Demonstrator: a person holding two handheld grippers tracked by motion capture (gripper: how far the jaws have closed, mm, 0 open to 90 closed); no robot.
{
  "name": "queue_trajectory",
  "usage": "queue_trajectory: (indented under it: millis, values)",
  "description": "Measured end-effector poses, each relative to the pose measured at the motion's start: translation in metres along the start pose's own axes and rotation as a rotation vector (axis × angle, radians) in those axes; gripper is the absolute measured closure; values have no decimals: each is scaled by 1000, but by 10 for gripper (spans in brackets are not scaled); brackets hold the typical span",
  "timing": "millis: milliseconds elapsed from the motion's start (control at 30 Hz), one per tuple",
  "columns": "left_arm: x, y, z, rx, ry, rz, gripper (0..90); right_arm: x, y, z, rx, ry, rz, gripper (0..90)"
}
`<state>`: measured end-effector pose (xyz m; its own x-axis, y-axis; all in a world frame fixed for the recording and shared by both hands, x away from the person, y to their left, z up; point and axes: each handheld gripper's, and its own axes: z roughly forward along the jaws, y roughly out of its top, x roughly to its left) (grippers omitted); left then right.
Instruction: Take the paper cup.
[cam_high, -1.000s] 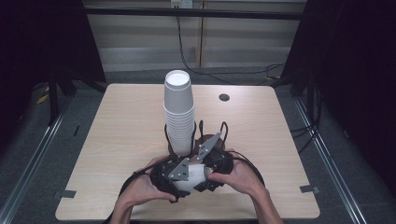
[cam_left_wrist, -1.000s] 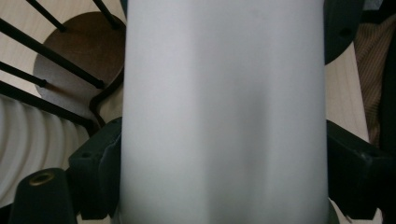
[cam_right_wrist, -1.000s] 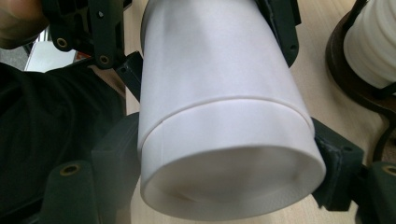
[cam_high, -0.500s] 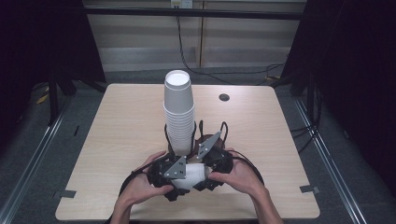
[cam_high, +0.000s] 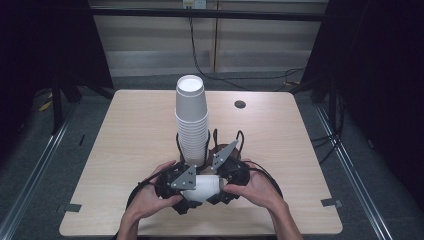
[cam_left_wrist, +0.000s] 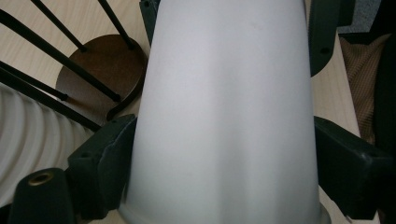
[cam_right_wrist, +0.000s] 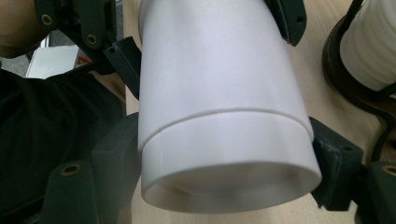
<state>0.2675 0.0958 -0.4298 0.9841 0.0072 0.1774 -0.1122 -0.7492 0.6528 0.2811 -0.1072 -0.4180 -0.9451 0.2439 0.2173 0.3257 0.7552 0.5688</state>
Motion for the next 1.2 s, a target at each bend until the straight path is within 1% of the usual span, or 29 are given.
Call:
queue_trajectory:
  millis: [67, 133, 167, 200, 233, 267, 300, 333, 400, 433, 567, 600, 633, 667, 733, 767, 800, 833, 900, 967, 1000, 1100, 1133, 1200]
  values:
    - [1, -1, -1, -8, -9, 2, 138, 0, 0, 0, 0, -1, -1, 237]
    - [0, -1, -1, -19, -6, 5, 137, 0, 0, 0, 2, 1, 3, 237]
    - [0, -2, -2, -23, -12, -1, 137, 0, 0, 0, 1, 3, -3, 237]
    - [1, -1, -3, -27, -13, 5, 138, 0, -1, 0, -2, 4, -4, 237]
    - [2, -2, -4, -30, -14, -2, 138, 0, -1, 0, -4, 4, -7, 237]
    - [2, -2, -5, -46, -14, -7, 138, 1, -1, 0, -5, -7, -10, 237]
    - [3, -3, -7, -52, -27, -10, 141, 2, -1, 0, 0, -12, -7, 237]
    - [3, -3, -8, -63, -27, -6, 144, 2, -2, 0, 3, -12, -7, 237]
    - [4, -4, -11, -77, -20, -21, 149, 2, -3, 0, 5, -13, 1, 236]
    - [4, -5, -11, -89, -6, -21, 152, 1, -4, 0, 9, -20, 6, 236]
    - [3, -8, -16, -130, -12, -40, 158, -1, -7, 0, -1, -19, 13, 236]
    - [3, -9, -17, -135, -1, -45, 158, -2, -8, 0, -2, -18, 6, 236]
    - [3, -10, -18, -141, 8, -48, 158, -2, -9, 0, -1, -23, 18, 235]
    - [3, -12, -19, -152, 13, -62, 158, -2, -11, 0, -6, -23, 28, 235]
    - [4, -13, -21, -155, 20, -59, 158, -2, -15, -2, -15, -29, 30, 235]
    - [4, -15, -22, -172, 17, -76, 158, -2, -17, -3, -23, -34, 35, 235]
    - [4, -16, -23, -184, 25, -85, 158, -3, -18, -4, -29, -38, 31, 235]
    - [4, -18, -24, -201, 29, -98, 158, -3, -20, -5, -30, -37, 38, 235]
    - [3, -20, -24, -221, 39, -109, 158, -4, -23, -7, -41, -45, 48, 235]
    - [3, -23, -24, -230, 54, -128, 158, -4, -27, -9, -49, -62, 56, 235]
    - [4, -24, -24, -242, 62, -133, 158, -4, -28, -9, -58, -62, 59, 235]
    - [4, -30, -26, -270, 73, -157, 157, -5, -33, -12, -68, -70, 73, 235]
    - [4, -32, -27, -284, 68, -164, 158, -6, -35, -12, -77, -66, 80, 235]
    - [3, -35, -28, -308, 70, -166, 158, -7, -37, -14, -90, -73, 91, 235]
